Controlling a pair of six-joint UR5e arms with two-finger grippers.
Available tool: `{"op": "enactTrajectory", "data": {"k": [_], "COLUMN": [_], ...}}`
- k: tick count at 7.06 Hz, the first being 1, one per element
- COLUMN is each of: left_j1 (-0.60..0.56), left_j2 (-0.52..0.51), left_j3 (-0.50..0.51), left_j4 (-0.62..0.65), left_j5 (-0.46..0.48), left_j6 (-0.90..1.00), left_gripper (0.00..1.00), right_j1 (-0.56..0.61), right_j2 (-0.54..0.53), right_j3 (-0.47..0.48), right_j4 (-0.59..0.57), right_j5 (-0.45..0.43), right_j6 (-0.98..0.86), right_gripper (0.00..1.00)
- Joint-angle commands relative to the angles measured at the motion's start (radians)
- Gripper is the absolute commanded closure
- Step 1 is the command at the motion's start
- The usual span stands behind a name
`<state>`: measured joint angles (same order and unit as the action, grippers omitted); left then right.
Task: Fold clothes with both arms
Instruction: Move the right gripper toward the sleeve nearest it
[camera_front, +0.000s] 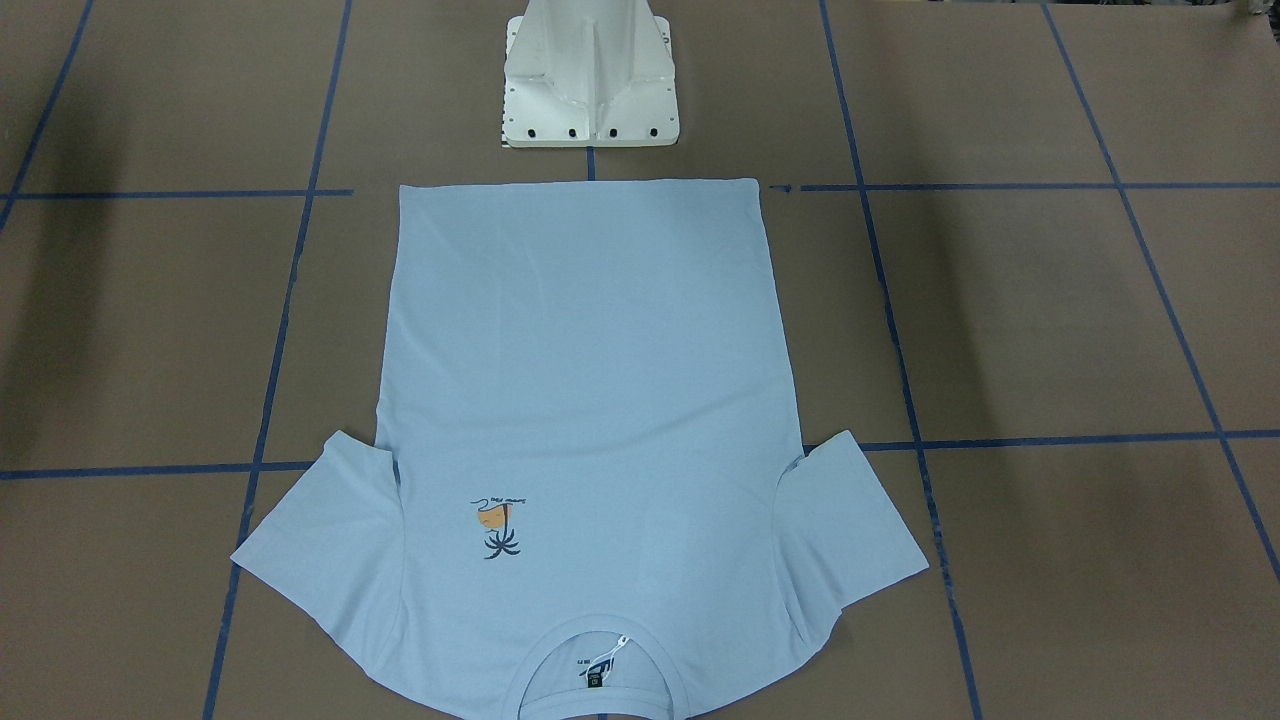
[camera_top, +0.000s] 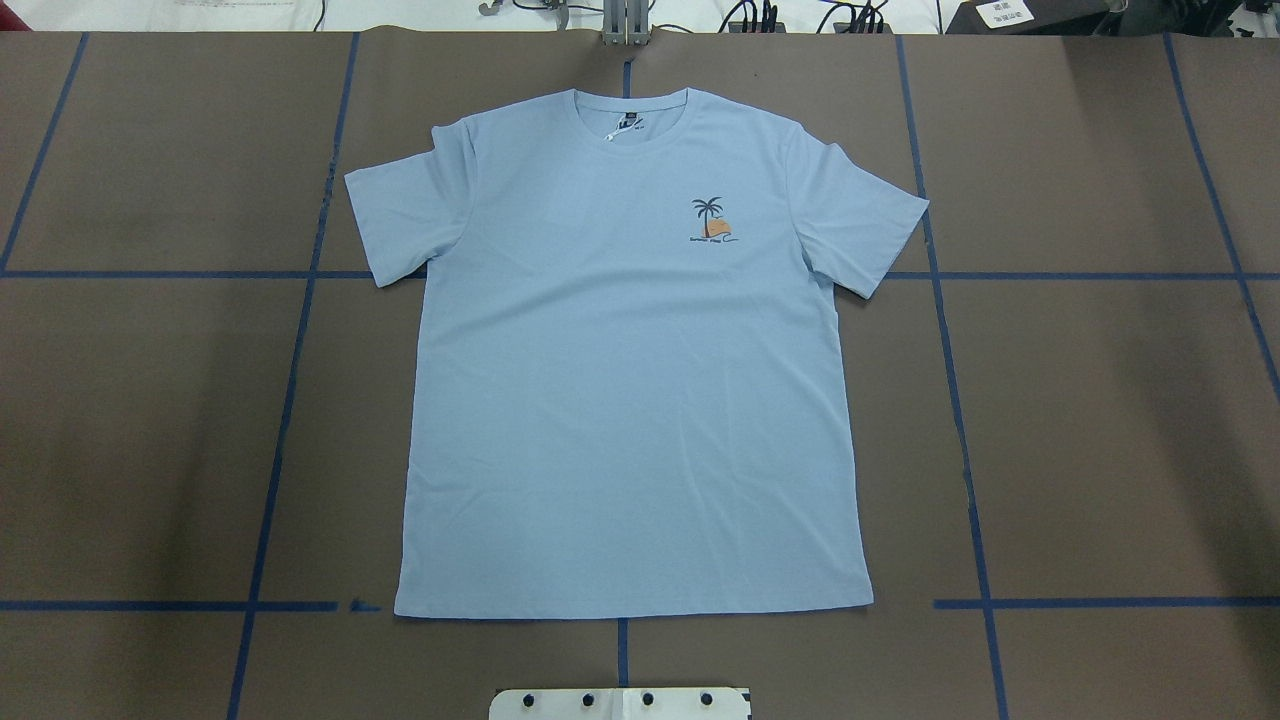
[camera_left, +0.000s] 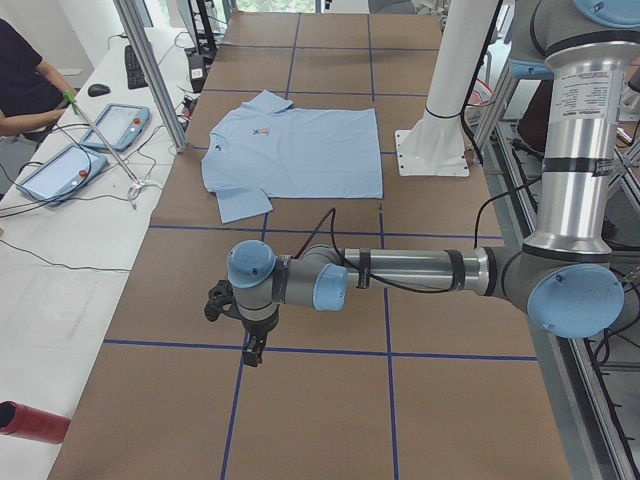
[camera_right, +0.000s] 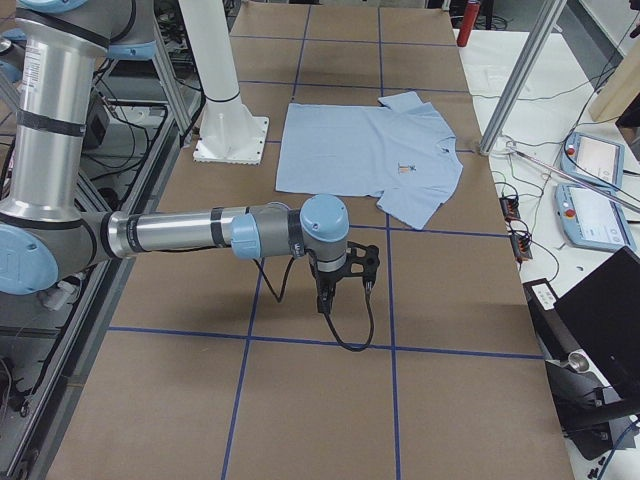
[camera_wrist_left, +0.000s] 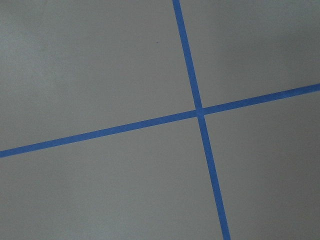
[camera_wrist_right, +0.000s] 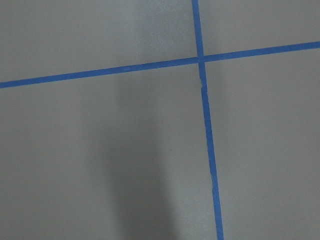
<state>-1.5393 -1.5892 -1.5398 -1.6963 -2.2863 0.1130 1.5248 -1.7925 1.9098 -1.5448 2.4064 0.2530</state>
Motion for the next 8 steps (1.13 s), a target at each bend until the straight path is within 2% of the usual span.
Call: {"op": "enactTrajectory", "data": {"k": [1,3,6,7,8], "left_j1": [-0.001,0.002,0.017,0.098,0.138], "left_j2": [0.000,-0.021,-0.199,-0.224,-0.225], "left_j3": [-0.002,-0.012,-0.036,-0.043,-0.048], "left_j4": [0.000,-0.012,-0.014,-0.013,-0.026], "left_j5": [0.001,0.004,0.005,0.002,-0.002], "left_j6": [0.000,0.000,-0.012,-0.079,-0.163], "left_gripper": [0.00,0.00,0.00,0.00,0.00], "right_j1": [0.000,-0.002,-0.105,-0.129,-0.200], "right_j2": [0.002,0.024,0.291,0.433,0.529], "right_j3": [0.000,-0.006,-0.177,-0.295,-0.398], "right_j4": [-0.001,0.000,0.058,0.057,0.061], "right_j5": [0.000,0.000,-0.009,-0.013,-0.062], "right_j6": [0.002,0.002,0.011,0.023,0.037], "right_gripper": [0.00,0.00,0.00,0.00,0.00]}}
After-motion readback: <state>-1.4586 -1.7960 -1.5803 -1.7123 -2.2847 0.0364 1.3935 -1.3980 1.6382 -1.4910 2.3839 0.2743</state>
